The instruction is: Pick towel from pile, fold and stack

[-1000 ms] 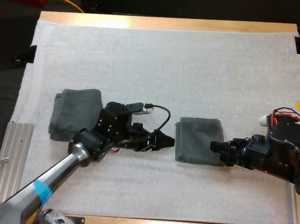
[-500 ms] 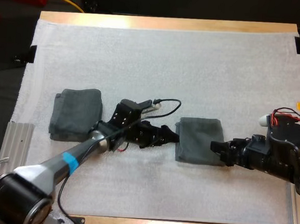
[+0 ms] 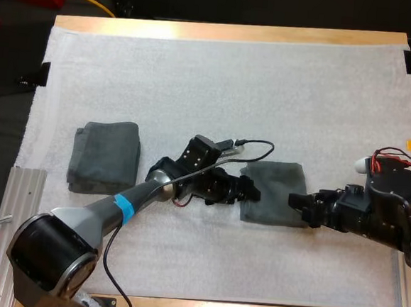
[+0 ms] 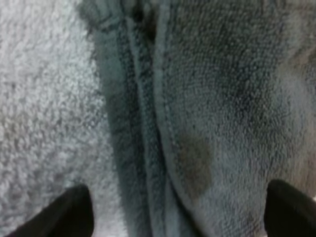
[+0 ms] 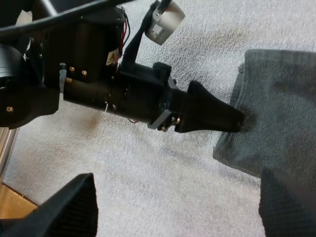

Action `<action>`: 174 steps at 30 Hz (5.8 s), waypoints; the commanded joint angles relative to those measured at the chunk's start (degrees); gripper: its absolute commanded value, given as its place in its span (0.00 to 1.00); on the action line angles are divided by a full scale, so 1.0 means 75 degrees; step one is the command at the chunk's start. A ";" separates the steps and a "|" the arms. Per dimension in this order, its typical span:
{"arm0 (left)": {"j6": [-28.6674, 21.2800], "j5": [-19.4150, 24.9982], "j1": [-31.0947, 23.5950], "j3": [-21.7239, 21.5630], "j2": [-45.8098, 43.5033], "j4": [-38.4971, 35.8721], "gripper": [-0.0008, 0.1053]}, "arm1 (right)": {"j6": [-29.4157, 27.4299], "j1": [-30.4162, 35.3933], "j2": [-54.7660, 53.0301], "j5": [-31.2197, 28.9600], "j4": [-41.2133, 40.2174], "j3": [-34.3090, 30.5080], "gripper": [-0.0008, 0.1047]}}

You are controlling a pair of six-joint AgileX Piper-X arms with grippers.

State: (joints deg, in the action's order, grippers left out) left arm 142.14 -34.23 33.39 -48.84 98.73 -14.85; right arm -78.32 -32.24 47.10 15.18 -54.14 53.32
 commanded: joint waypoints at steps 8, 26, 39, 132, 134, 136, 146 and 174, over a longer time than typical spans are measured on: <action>0.0134 0.0112 0.0435 -0.0368 0.0291 -0.0126 0.68 | 0.0009 -0.0016 -0.0038 0.0063 -0.0006 0.0014 0.64; 0.0035 -0.0386 0.0478 -0.0729 0.0487 -0.0366 0.01 | 0.0009 -0.0016 -0.0038 0.0063 -0.0006 0.0014 0.64; -0.3129 0.0189 -0.0047 -0.0855 -0.0981 -0.3209 0.01 | -0.0043 -0.0016 -0.0038 0.0063 -0.0006 0.0014 0.64; -0.5991 0.5777 -0.4987 -0.2713 -0.1609 -0.5519 0.66 | -0.0042 -0.0016 -0.0038 0.0754 0.0347 0.0014 0.64; -0.5719 0.5433 -0.4987 -0.2713 -0.1542 -0.5194 0.66 | -0.0042 -0.0016 -0.0038 0.0754 0.0347 0.0014 0.64; -0.5475 0.5234 -0.4987 -0.2713 -0.1422 -0.5065 0.66 | -0.0042 -0.0016 -0.0038 0.0754 0.0347 0.0014 0.64; -0.4931 0.4484 -0.4987 -0.2713 -0.0246 -0.4844 0.66 | -0.0042 -0.0016 -0.0038 0.0754 0.0347 0.0014 0.64; -0.5522 0.4478 -0.4987 -0.2711 -0.1342 -0.5840 0.66 | -0.0042 -0.0016 -0.0038 0.0754 0.0347 0.0014 0.64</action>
State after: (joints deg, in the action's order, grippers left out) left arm 100.76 -1.61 -3.98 -68.83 88.67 -57.90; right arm -78.32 -32.24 47.10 20.10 -52.04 53.32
